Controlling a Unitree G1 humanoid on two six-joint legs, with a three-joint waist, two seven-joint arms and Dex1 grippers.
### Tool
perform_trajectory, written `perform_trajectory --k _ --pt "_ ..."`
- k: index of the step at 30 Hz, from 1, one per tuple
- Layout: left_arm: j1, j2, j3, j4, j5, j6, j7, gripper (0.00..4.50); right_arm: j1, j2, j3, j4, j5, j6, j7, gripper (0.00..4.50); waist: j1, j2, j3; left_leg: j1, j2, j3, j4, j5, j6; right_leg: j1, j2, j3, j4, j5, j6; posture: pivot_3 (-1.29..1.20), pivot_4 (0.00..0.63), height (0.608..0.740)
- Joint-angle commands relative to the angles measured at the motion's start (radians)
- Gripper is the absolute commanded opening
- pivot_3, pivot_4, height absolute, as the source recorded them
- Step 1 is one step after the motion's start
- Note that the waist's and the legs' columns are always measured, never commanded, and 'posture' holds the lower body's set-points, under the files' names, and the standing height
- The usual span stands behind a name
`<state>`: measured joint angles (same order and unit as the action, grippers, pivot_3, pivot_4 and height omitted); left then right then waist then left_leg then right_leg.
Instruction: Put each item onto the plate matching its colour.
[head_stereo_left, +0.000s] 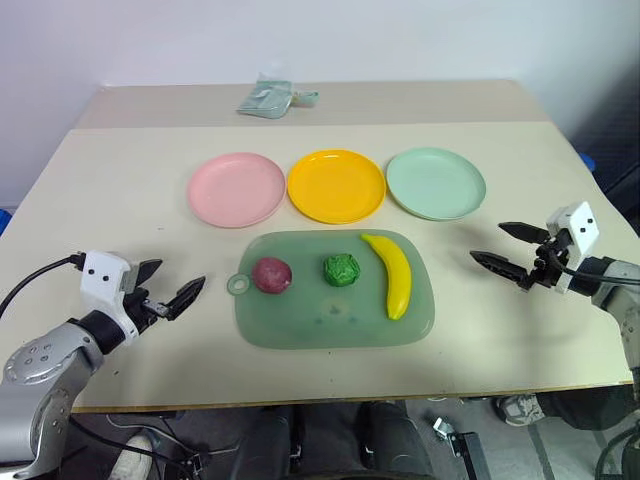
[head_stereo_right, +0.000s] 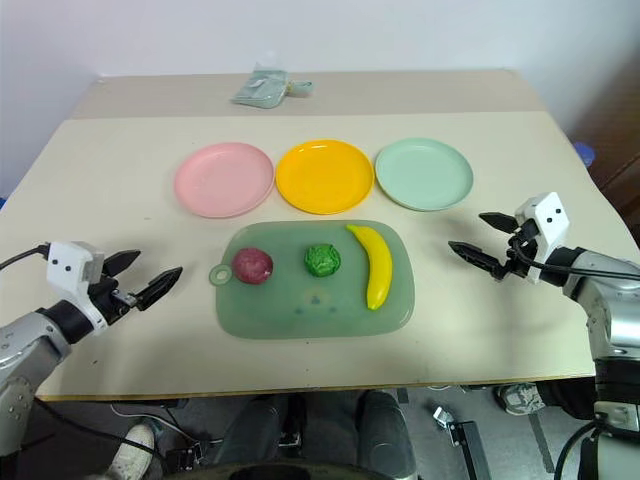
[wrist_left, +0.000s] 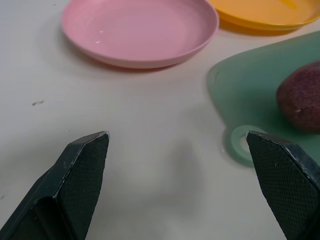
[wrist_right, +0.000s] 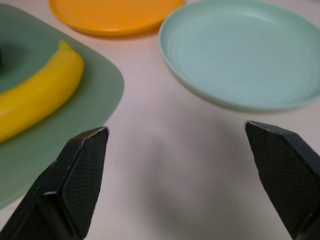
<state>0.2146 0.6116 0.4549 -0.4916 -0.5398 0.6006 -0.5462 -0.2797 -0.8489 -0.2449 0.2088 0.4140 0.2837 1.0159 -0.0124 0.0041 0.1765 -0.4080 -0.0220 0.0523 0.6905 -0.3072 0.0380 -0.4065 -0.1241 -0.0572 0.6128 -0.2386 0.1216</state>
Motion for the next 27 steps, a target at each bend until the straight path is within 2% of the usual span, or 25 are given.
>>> perform_trajectory --k 1,10,17,20,27 --pt "0.018 -0.01 0.03 -0.058 -0.013 -0.008 0.017 4.5 -0.047 0.004 0.011 -0.033 -0.002 0.012 -0.006 4.44 0.001 0.0 0.0 0.0 0.0 0.0 0.0 0.0 0.0 0.0 0.0 0.0 0.0 0.0 0.0 0.0 0.15 0.74" --pt "0.016 -0.016 0.035 -0.064 -0.019 -0.014 0.046 4.5 -0.105 0.029 0.033 -0.074 -0.021 0.05 -0.074 4.44 0.002 0.0 0.0 0.0 0.0 0.0 0.0 0.0 0.0 0.0 0.0 0.0 0.0 0.0 0.0 0.0 0.15 0.74" --pt "-0.084 -0.025 -0.018 -0.008 -0.004 -0.032 0.072 4.5 -0.107 0.046 0.017 -0.047 -0.056 0.023 -0.154 4.44 0.004 0.0 0.0 0.0 -0.001 0.0 0.0 0.0 0.0 0.0 0.0 0.0 0.0 0.0 0.0 0.0 0.15 0.74" --pt "-0.171 -0.027 -0.078 0.036 -0.005 -0.033 0.052 4.5 -0.084 0.034 -0.009 -0.032 -0.058 0.018 -0.171 4.44 0.009 0.0 0.0 0.0 -0.001 0.0 0.0 0.0 0.0 0.0 0.0 -0.001 0.001 0.0 0.0 0.0 0.15 0.74" --pt "-0.349 0.002 -0.194 0.117 -0.084 0.005 -0.11 4.5 0.085 0.017 -0.14 -0.167 0.048 0.052 -0.105 4.44 0.024 0.0 0.0 0.0 -0.001 0.001 0.001 0.0 0.0 0.001 0.004 -0.001 0.001 0.0 0.0 0.0 0.15 0.74"
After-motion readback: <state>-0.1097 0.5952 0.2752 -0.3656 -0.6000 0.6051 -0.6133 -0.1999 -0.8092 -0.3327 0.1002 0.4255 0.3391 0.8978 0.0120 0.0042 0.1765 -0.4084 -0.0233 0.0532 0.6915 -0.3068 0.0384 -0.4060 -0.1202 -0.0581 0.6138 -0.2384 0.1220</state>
